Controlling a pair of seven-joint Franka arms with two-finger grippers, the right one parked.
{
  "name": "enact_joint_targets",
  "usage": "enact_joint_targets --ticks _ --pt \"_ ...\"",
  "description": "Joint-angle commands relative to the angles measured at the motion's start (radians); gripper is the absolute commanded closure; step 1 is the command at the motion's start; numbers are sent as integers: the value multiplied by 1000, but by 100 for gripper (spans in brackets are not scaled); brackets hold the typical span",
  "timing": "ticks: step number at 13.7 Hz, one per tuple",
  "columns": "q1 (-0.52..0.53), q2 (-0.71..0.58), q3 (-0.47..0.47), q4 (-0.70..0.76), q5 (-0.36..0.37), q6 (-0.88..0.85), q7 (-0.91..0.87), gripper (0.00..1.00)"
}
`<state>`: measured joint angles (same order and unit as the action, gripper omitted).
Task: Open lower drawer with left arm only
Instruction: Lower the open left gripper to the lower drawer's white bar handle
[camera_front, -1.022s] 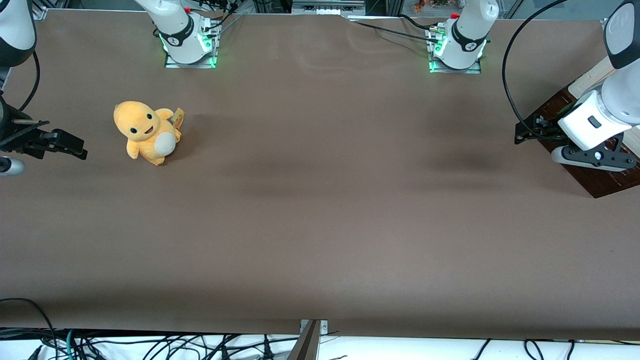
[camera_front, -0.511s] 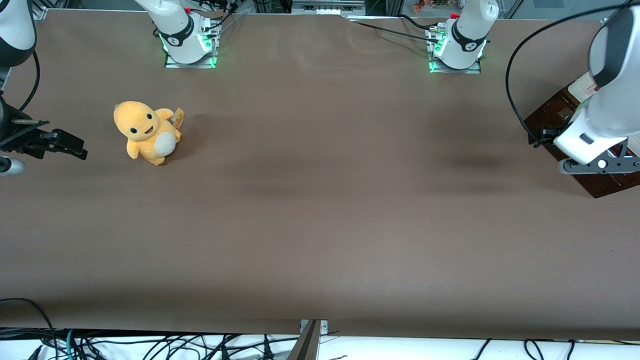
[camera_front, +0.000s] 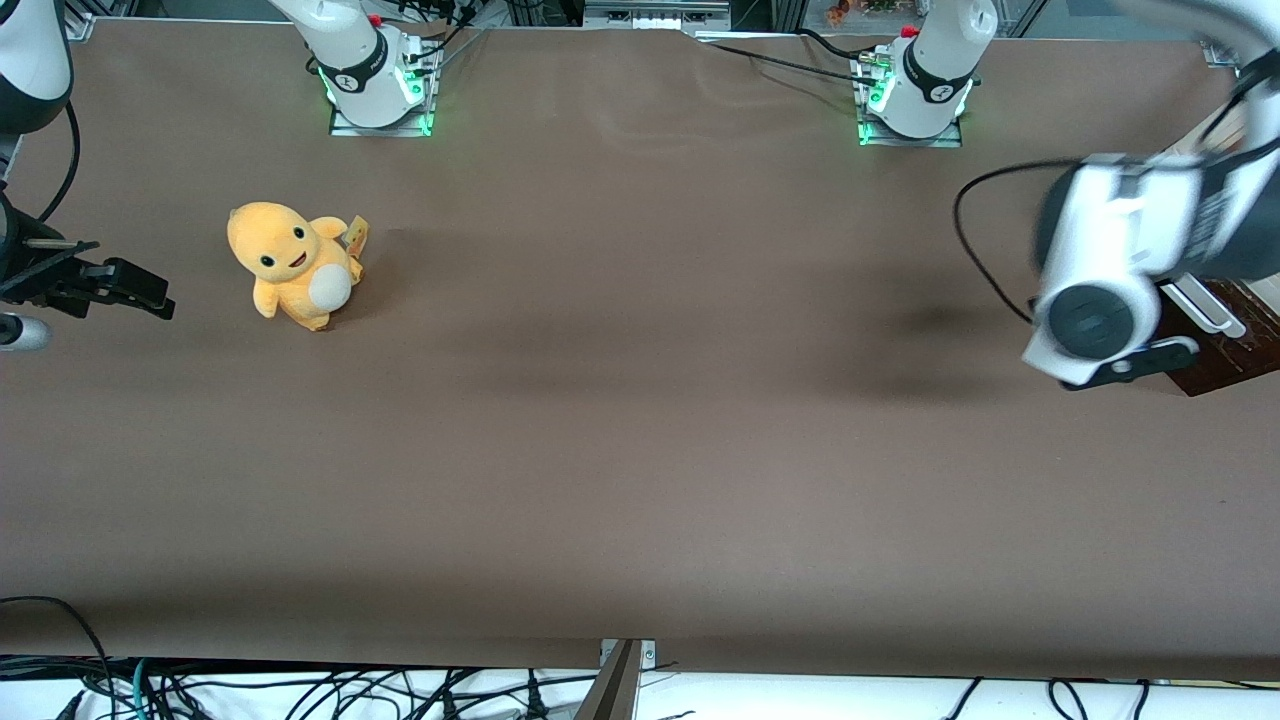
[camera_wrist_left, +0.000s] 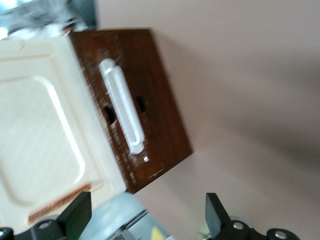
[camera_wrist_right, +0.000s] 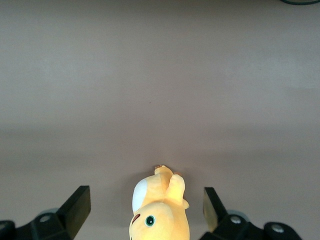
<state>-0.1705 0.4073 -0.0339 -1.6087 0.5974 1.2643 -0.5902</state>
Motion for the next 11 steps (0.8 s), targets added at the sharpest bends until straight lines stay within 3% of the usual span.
enact_joint_targets --ticks 1,3,6,8,10,11 --pt "-38 109 5 21 73 -83 -188 0" --pt "-20 165 9 20 119 -173 -296 0" --pt "57 218 9 23 206 -188 -303 0" --pt "150 231 9 26 208 -90 -300 0" --pt "174 264 9 26 211 -40 -306 0" --pt "172 278 11 24 211 -42 -318 8"
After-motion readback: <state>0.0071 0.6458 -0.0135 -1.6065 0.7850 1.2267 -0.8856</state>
